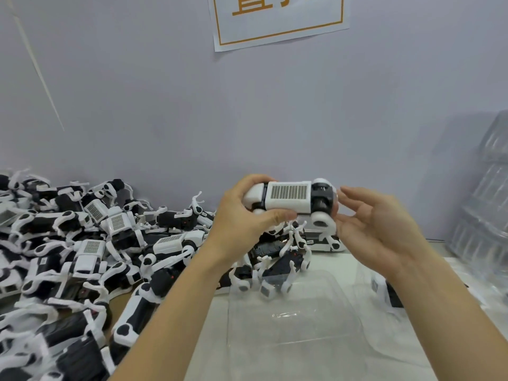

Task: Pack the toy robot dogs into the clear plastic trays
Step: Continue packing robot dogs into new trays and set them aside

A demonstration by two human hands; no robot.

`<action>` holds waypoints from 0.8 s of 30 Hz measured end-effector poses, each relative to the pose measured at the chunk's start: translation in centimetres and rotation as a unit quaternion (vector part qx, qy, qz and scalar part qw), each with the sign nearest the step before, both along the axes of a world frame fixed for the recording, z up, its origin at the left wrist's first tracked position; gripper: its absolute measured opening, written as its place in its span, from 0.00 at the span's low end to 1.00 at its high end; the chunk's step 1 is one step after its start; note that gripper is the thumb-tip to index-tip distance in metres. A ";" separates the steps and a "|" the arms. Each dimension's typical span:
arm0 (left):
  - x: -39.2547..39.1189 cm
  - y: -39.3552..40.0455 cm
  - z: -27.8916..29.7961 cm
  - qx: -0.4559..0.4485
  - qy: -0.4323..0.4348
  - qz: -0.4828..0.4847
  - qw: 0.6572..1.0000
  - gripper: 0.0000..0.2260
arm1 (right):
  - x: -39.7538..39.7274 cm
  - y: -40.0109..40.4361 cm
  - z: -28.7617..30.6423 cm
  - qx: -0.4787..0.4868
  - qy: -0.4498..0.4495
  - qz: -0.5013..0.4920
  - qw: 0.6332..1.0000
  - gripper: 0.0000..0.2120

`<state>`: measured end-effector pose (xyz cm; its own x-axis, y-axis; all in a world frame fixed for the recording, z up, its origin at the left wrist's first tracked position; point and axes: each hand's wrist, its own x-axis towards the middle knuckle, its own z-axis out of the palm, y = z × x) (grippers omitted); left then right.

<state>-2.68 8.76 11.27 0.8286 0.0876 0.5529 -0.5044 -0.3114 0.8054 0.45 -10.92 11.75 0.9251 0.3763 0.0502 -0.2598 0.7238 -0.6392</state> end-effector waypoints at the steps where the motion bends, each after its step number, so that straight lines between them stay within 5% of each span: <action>1: -0.2 -0.1 0.3 0.003 0.012 0.010 1.000 0.22 | -0.1 0.0 0.1 -0.057 -0.024 -0.011 0.998 0.08; 6: -1.4 0.0 -0.4 -0.044 0.035 0.084 0.995 0.17 | 0.0 0.8 -0.2 -0.392 -0.169 -0.128 0.895 0.11; 12: -1.7 0.7 -1.6 -0.098 0.078 0.121 0.985 0.19 | -1.0 1.9 -0.7 -0.473 -0.405 -0.136 0.771 0.18; 18: -1.1 0.9 -1.8 -0.073 0.134 0.131 0.980 0.23 | -0.5 2.9 -2.0 -0.596 -0.465 -0.190 0.626 0.28; 24: -1.1 0.4 -1.9 0.102 0.176 0.148 0.968 0.20 | -0.8 4.2 -2.8 -0.656 -0.496 -0.216 0.527 0.11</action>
